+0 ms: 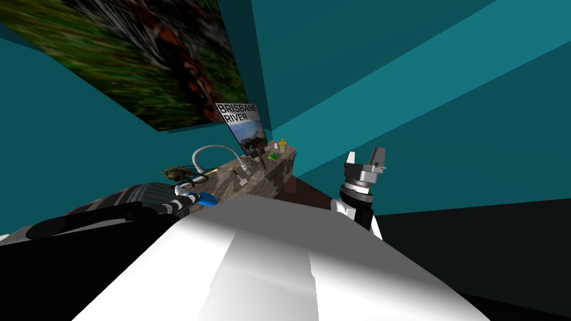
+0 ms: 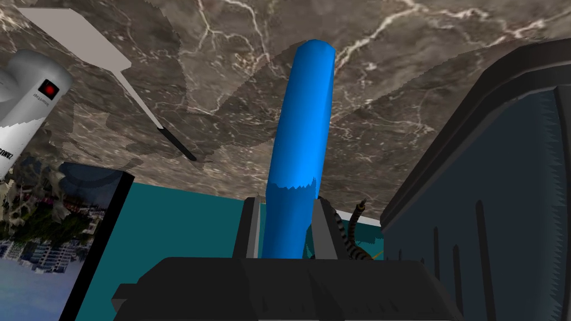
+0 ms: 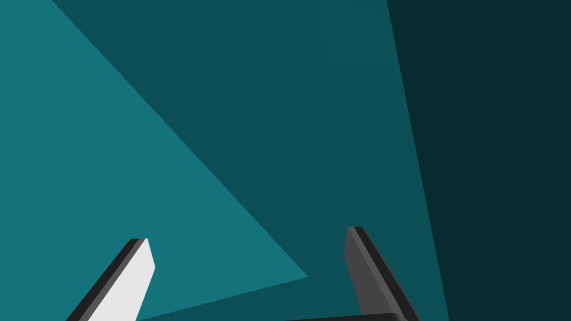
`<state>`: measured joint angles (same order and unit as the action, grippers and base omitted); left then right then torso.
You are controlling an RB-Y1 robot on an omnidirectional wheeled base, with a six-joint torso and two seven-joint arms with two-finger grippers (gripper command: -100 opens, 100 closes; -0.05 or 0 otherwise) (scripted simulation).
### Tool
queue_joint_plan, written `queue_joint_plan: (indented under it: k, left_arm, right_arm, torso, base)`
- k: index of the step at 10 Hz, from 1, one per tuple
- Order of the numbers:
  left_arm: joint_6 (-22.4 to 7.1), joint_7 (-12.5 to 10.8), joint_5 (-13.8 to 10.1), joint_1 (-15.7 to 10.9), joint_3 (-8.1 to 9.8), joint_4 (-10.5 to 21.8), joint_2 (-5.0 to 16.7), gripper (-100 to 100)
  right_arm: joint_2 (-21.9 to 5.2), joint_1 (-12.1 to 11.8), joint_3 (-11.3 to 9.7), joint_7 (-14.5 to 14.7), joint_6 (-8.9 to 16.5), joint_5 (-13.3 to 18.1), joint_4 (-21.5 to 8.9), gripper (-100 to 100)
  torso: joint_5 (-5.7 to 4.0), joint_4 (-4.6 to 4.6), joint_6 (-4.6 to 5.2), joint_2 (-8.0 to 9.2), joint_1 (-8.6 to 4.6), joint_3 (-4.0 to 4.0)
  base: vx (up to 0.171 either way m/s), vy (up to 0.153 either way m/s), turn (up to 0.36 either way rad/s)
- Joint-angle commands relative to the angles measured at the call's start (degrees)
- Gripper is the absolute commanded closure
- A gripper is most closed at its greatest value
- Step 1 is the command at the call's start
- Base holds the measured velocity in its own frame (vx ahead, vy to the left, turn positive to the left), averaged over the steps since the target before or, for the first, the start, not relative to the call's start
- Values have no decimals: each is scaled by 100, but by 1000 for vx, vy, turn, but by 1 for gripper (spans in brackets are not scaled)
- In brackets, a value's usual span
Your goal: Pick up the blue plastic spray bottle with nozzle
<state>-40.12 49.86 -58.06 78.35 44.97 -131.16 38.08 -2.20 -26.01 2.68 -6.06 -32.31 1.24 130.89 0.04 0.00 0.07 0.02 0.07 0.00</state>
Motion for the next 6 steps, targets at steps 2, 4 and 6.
queue_joint_plan:
  k: [2, 4, 6]
  left_arm:
    - [-191, -342, 219, -52, -32, -152, 92, 100]
    - [-379, -693, 445, -103, -67, -300, 188, 100]
    - [-566, -959, 670, -154, -101, -449, 284, 100]
  right_arm:
    - [0, 2, 0, 0, 0, 0, 0, 0]
    - [0, 2, 0, 0, 0, 0, 0, 0]
    - [0, 0, 0, 0, 0, 0, 0, 0]
  torso:
    - [2, 3, 11, 13, 8, 6]
    - [3, 7, 6, 30, 12, 17]
    - [7, 5, -5, 21, 7, 13]
  base:
    - [-76, 30, -106]
    - [-87, 30, -81]
    - [-42, 11, -38]
